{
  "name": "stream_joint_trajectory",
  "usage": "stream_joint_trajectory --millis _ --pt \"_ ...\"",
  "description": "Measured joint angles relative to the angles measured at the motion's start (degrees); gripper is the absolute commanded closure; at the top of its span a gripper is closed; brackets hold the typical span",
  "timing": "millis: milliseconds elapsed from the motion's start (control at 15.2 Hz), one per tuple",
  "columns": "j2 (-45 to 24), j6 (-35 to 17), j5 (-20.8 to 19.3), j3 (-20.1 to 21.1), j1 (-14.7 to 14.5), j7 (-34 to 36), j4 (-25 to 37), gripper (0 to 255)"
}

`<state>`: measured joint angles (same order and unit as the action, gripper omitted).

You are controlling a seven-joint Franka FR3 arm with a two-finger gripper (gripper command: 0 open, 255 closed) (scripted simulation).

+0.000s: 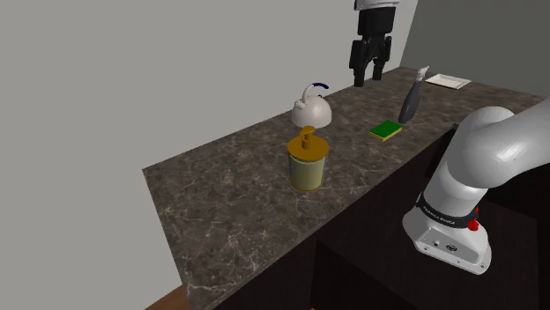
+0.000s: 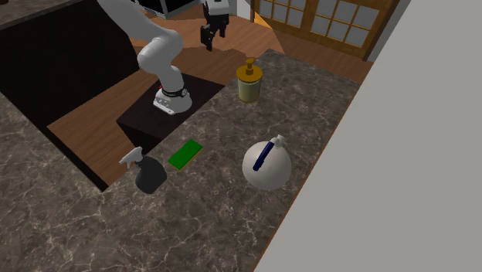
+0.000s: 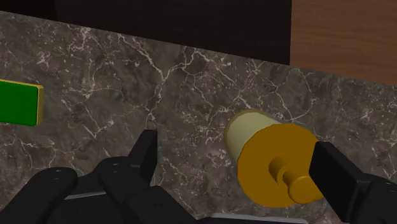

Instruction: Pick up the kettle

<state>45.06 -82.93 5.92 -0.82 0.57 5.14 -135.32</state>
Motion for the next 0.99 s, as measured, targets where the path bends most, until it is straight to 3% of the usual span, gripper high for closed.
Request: stream_joint_trajectory --millis 198,726,990 --pt "-0.2 -1.4 -1.5 -1.9 -0.3 -3.7 -0.9 0" --pt "-6.0 -12.2 -9.1 -13.9 -2.6 -27.8 -2.9 0" --pt "-12.1 -17.5 -10.9 -20.1 -4.7 -40.3 -0.3 0"
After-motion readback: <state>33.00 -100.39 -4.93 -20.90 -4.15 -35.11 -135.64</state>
